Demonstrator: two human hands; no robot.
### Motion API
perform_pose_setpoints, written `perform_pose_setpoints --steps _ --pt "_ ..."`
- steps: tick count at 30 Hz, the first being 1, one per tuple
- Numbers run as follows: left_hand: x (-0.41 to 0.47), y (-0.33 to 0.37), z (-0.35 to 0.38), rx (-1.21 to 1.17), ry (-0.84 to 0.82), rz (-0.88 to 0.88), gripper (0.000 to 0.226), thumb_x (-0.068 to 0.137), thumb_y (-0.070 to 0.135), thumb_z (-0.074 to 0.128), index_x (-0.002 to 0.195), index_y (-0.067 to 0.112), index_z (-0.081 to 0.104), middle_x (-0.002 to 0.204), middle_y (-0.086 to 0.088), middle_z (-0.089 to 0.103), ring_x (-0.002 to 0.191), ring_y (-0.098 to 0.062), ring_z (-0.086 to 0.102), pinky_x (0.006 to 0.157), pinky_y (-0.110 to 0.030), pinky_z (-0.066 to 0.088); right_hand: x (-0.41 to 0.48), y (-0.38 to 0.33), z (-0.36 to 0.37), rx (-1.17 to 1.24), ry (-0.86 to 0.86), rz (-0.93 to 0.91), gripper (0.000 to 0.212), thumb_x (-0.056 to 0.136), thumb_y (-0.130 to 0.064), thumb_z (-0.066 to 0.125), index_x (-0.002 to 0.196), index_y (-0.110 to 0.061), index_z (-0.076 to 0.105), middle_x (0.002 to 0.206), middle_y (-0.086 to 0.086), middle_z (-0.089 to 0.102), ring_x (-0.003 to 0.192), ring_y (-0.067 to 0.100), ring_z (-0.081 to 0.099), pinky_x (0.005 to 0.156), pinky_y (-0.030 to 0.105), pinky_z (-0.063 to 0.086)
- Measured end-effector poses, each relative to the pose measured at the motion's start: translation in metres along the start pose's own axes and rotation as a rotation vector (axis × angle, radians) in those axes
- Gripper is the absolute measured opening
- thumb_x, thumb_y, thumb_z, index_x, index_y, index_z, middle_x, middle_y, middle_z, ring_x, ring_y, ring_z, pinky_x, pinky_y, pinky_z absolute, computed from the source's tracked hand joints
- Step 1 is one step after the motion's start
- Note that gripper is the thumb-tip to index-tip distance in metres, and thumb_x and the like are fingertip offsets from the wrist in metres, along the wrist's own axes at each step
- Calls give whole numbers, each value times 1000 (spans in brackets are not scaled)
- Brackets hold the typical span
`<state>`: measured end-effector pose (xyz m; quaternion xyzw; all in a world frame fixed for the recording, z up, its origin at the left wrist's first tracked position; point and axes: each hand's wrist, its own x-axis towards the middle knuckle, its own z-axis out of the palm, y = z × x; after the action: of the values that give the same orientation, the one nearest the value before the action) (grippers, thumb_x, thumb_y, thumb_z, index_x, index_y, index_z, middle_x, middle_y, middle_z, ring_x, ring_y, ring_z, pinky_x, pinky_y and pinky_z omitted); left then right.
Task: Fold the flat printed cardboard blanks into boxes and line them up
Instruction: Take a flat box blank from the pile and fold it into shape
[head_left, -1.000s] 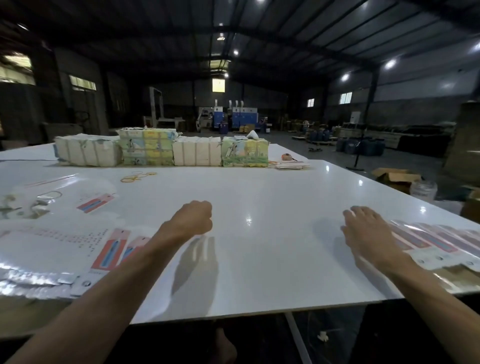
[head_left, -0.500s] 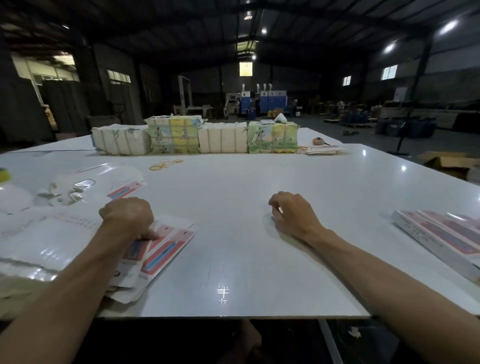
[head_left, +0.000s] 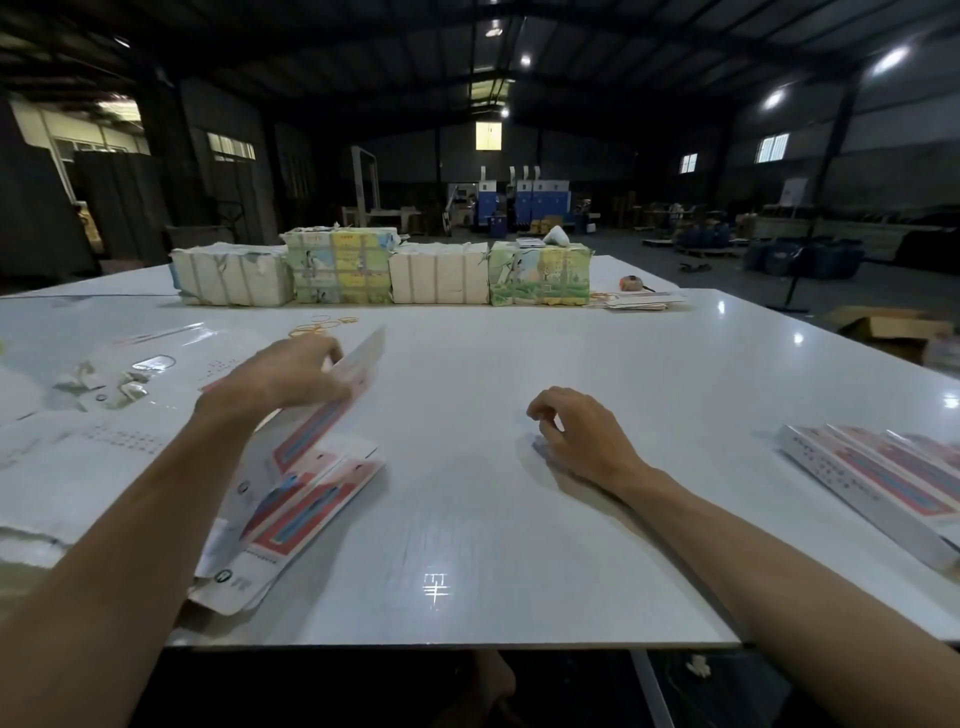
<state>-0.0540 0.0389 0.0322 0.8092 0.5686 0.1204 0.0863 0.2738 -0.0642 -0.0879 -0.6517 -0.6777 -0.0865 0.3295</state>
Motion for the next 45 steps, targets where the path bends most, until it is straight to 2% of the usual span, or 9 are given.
perform_pose_setpoints --steps 8,14,18,23,31,36,40,43,45 --pt "25 118 57 -1152 -498 191 36 104 15 59 137 19 45 118 -23 73 98 -38 78 72 -43 65 8 0 -4 279 304 132 23 100 2 56 113 -12 68 109 -1 70 92 14 65 87 37 57" --pt "24 142 127 -1471 -473 130 62 107 63 37 125 16 73 110 -16 79 89 -34 79 71 -35 63 10 -3 -10 393 408 180 39 110 -17 50 148 -22 45 131 0 56 109 8 60 87 22 56" --pt "18 134 147 -1454 -448 163 75 107 67 25 80 26 81 87 -15 77 68 -29 77 60 -30 60 14 -14 -9 398 244 114 44 110 -30 51 153 -34 39 146 -5 47 119 7 60 82 24 62" --pt "23 132 144 -1480 -376 174 67 110 58 29 74 21 72 76 -11 72 61 -26 73 56 -28 58 33 -19 -19 232 21 73 36 109 -31 52 139 -15 60 137 3 59 113 17 67 92 42 63" --pt "22 129 144 -1583 -458 138 74 107 63 31 67 22 77 72 -10 72 58 -25 73 56 -28 59 36 -21 -13 364 56 58 20 107 -26 59 118 -12 68 129 2 64 100 17 72 79 25 63" --pt "22 132 146 -1585 -640 187 77 105 68 31 100 7 78 93 -22 72 73 -33 73 72 -40 62 39 -17 -17 533 123 179 13 103 -21 65 102 -8 69 130 2 59 109 20 68 86 29 61" --pt "24 135 145 -1544 -766 226 83 102 73 29 115 1 69 96 -21 69 77 -31 69 75 -39 60 38 -12 -31 731 56 295 18 101 -20 70 89 -7 75 138 -4 57 105 27 70 70 33 64" --pt "23 137 140 -1480 -776 311 83 103 72 24 117 3 66 95 -17 71 77 -29 70 73 -37 61 36 -4 -40 921 12 308 23 98 -19 71 91 1 80 137 -6 62 101 27 71 85 53 59" --pt "22 140 137 -1441 -755 325 77 103 72 25 114 5 63 92 -14 69 74 -27 68 70 -37 60 36 -1 -45 1039 -47 296 27 97 -20 70 96 6 79 138 -5 65 106 24 71 95 50 55"
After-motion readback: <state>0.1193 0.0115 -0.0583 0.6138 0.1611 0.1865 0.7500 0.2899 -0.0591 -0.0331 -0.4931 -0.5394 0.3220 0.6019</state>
